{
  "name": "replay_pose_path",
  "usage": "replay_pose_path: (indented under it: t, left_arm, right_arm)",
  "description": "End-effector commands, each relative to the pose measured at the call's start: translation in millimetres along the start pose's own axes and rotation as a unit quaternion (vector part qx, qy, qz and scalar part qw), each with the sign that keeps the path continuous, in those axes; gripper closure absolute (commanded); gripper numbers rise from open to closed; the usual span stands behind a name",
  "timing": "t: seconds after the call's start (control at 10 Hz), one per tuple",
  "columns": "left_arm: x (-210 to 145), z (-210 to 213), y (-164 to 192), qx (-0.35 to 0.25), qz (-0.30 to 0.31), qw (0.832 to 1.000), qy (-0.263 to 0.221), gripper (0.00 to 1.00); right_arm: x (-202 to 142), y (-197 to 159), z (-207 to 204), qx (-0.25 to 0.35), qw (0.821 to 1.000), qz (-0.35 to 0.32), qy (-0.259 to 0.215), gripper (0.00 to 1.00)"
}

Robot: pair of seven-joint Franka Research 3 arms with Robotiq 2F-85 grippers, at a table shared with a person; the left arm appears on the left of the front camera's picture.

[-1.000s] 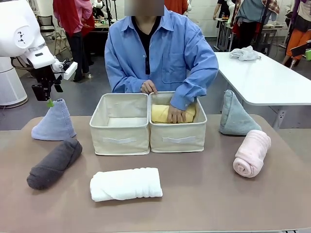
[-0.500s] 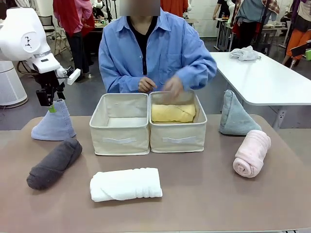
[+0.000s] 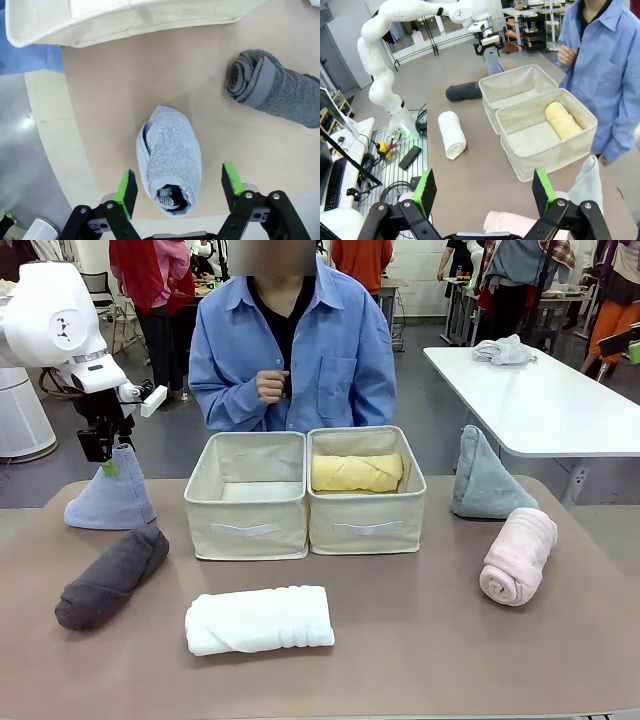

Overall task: Sort the towels based on their folding style.
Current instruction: Pick up one triangle-folded towel and place it in the left Fabric basket.

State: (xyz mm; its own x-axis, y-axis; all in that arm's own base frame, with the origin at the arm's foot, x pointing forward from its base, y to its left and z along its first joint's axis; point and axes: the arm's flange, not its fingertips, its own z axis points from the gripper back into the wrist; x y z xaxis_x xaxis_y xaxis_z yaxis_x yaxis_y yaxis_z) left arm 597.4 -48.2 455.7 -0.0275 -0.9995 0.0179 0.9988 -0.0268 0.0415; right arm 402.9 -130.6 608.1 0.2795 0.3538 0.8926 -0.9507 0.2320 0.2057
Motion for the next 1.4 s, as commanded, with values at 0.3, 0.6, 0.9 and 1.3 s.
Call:
replay_pose_path:
  t: [0.3,0.6,0.9,1.3]
  left_arm:
    - [-1,-3,5,-0.018,0.007,1.000,0.001,1.00]
    - [-1,-3,3,-0.020,0.003,1.000,0.001,1.00]
    - [-1,-1,0,-0.022,-0.002,1.000,0.001,1.00]
    - [8,103,-76,0.047,0.052,0.998,-0.006,0.87]
  right_arm:
    - [0,-1,0,0.001,1.000,0.002,-0.003,0.00]
    - [0,-1,0,0.001,1.000,0.002,-0.003,0.00]
    - [0,-1,0,0.001,1.000,0.002,-0.003,0.00]
    - [0,-1,0,0.001,1.000,0.002,-0.003,0.00]
